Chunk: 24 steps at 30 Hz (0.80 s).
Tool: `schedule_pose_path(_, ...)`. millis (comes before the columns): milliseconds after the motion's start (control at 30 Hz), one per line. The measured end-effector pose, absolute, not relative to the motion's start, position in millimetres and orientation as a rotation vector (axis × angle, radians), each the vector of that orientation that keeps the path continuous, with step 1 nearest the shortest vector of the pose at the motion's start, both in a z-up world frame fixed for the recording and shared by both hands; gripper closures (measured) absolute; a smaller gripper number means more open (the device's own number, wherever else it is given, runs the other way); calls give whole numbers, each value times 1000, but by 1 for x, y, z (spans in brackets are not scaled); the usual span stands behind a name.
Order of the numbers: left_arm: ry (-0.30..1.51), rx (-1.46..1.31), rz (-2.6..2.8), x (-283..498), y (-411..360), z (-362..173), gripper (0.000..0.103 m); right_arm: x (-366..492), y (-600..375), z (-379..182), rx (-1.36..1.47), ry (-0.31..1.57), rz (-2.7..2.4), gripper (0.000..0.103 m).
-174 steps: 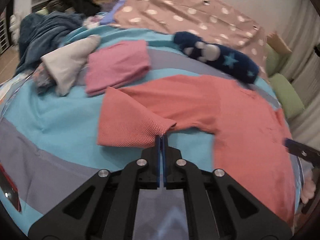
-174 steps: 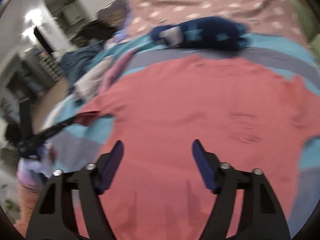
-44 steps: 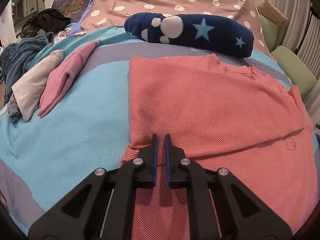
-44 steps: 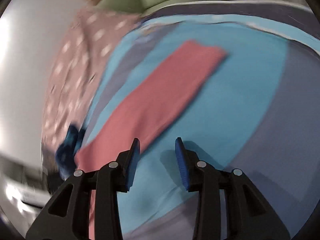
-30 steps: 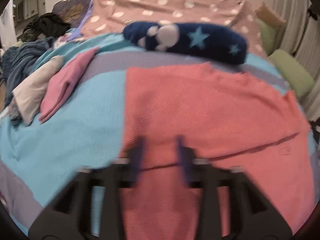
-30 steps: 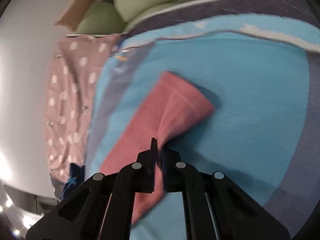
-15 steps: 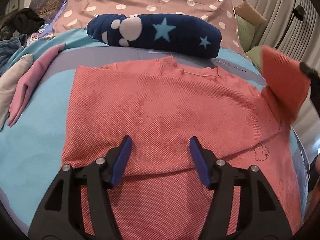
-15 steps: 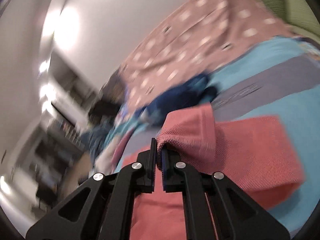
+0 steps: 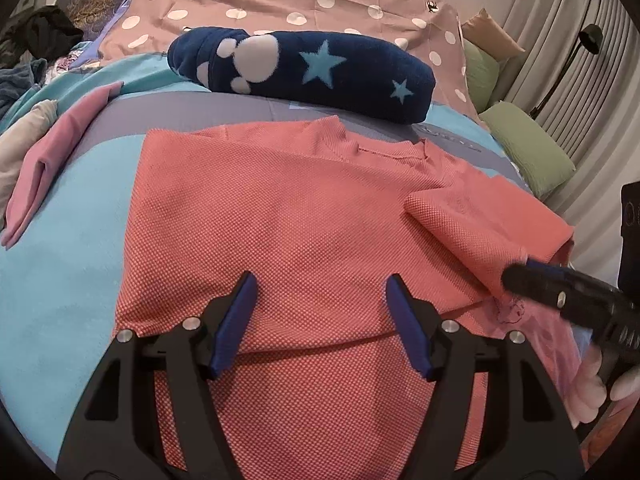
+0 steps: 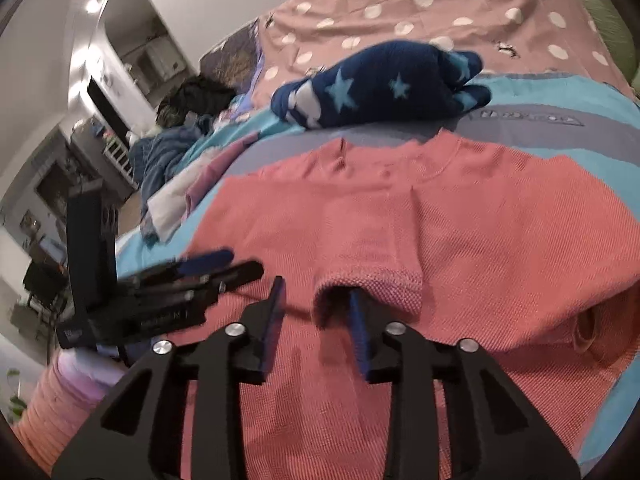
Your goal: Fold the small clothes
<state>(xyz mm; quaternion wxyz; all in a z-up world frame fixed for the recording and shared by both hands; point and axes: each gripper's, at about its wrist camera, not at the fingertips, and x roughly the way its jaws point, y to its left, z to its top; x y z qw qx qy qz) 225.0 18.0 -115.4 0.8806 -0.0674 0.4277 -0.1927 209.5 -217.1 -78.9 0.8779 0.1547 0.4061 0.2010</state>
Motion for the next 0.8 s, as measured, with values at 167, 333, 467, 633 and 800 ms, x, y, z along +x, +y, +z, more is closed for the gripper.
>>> schedule_pose_path(167,885,-167,-411,225,22,-115,35,215,-196,-77,263,789,428,66)
schedule_pose_path(333,880,-301,-463,227,40,-117,35,175,-154,-64,-112,727,682,66)
schedule_pose_path(467,878,-304,-460,226,38,-114,35,171,-169,-68,-141,761,633,66)
schedule_pose_path(633,897,-353,-500,224,37,-110,35,170,-201,-73,-37,794,556,66)
schedule_pose_path(800,925,-416,-546,224,35,-109,36,154,-216,-71,-20,792,478,65)
